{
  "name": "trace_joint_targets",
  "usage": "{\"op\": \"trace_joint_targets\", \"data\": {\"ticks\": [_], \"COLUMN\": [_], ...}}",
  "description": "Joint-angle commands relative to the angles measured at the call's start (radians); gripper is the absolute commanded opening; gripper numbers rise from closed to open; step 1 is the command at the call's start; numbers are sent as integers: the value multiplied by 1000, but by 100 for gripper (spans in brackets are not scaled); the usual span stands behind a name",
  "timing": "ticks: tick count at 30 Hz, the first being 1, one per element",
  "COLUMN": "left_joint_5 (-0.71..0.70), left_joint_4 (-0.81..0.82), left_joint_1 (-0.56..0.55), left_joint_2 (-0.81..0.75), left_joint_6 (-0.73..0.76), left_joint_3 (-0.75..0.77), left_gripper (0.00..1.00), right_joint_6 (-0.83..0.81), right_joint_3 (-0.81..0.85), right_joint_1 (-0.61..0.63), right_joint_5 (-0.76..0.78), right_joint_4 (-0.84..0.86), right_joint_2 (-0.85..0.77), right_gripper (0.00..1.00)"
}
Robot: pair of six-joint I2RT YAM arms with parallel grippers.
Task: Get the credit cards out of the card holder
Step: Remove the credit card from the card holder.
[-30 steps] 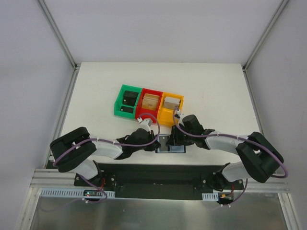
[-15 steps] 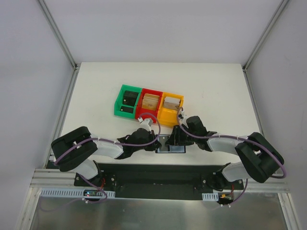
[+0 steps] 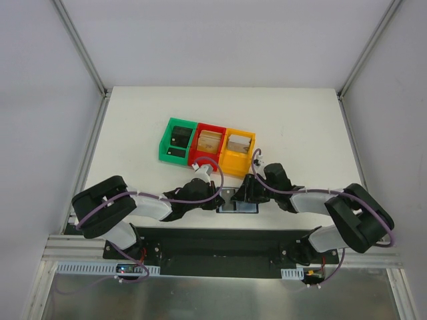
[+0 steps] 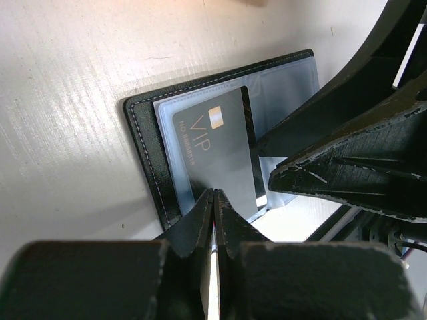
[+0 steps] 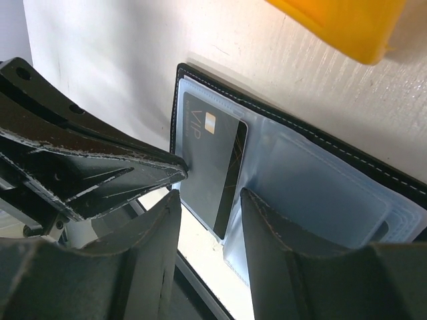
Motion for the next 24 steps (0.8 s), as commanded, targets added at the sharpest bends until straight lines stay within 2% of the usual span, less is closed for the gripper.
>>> {"op": "trace_joint_targets", "data": {"ticks": [1, 11, 14, 21, 24], "left_joint_5": [-22, -11, -6, -6, -11], "left_joint_4": [-85, -85, -85, -86, -103], "left_joint_1": [15, 15, 15, 14, 15], "left_joint_2": [35, 49, 52, 34, 2], "left_joint_6": [14, 23, 24, 32, 43], "left_joint_3": [3, 12, 15, 11, 9], "left_gripper": [0, 0, 0, 0, 0], "right_joint_6": [40, 64, 64, 63, 63], "right_joint_3": [-25, -19, -19, -16, -14], "right_joint_1": [-3, -3, -3, -3, -3], "right_joint_5": [-33, -66, -62, -59, -56], "right_joint_4": [38, 95, 95, 95, 94], "right_joint_2": [35, 78, 90, 112, 115], "right_gripper": [43, 33, 26, 1, 0]}}
